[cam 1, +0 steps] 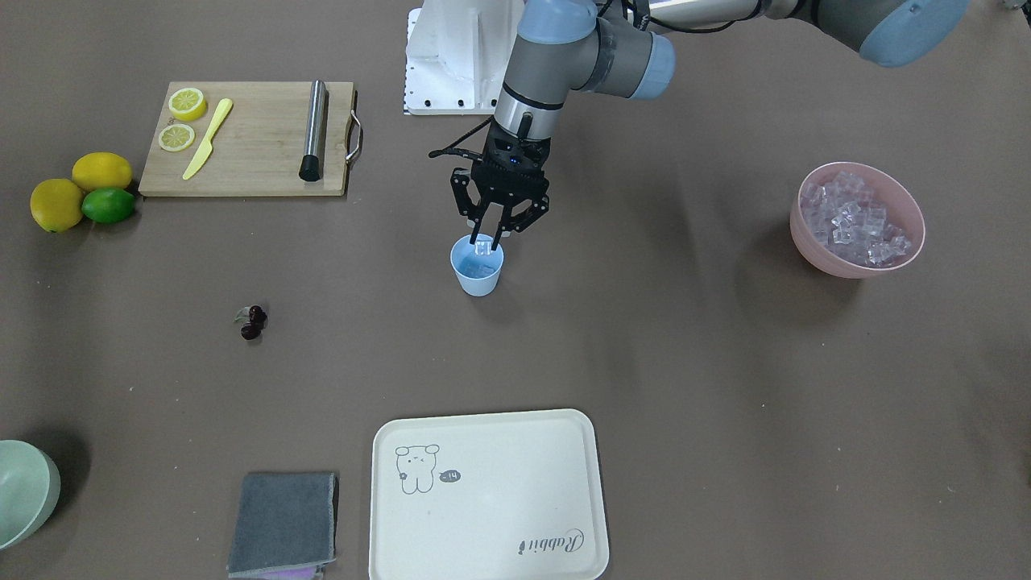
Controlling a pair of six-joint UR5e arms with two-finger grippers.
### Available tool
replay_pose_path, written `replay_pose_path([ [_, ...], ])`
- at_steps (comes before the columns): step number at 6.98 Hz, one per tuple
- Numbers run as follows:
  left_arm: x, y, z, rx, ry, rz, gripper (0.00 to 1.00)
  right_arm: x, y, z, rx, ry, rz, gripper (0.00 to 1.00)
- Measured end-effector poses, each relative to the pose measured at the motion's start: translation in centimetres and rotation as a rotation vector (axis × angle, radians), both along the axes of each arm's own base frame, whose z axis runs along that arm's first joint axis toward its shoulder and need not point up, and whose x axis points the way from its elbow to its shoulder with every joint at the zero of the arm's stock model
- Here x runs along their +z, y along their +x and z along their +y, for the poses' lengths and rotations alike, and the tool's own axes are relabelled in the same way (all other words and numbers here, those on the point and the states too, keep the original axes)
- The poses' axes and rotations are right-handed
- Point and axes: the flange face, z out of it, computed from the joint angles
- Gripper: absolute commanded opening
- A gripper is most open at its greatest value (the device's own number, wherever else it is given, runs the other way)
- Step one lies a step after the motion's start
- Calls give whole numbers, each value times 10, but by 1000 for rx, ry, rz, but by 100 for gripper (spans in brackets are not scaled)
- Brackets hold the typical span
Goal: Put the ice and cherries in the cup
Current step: 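Open the left gripper to drop the ice cube into the cup, then withdraw the left gripper toward the bowl while the right gripper moves toward the cherry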
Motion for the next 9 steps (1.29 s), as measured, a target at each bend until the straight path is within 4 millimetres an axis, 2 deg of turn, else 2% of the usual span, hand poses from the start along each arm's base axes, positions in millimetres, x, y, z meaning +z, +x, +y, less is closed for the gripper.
replay_pose_path([
  [3,-12,3,5,-8,-19,28,97,2,1,1,3,0,8,100],
  [4,-14,-2,1,-18,-23,35,97,-1,0,1,2,7,12,100],
  [5,-14,-14,-13,-42,-24,33,97,-11,-7,0,-9,28,15,100],
  [6,-12,-33,-34,-72,-26,8,97,-29,-26,1,-26,58,25,100],
  [7,-10,-56,-56,-88,-26,-32,97,-53,-54,5,-31,76,37,100],
  [9,1,-109,-93,-97,-29,-90,97,-100,-123,16,-31,69,21,100],
])
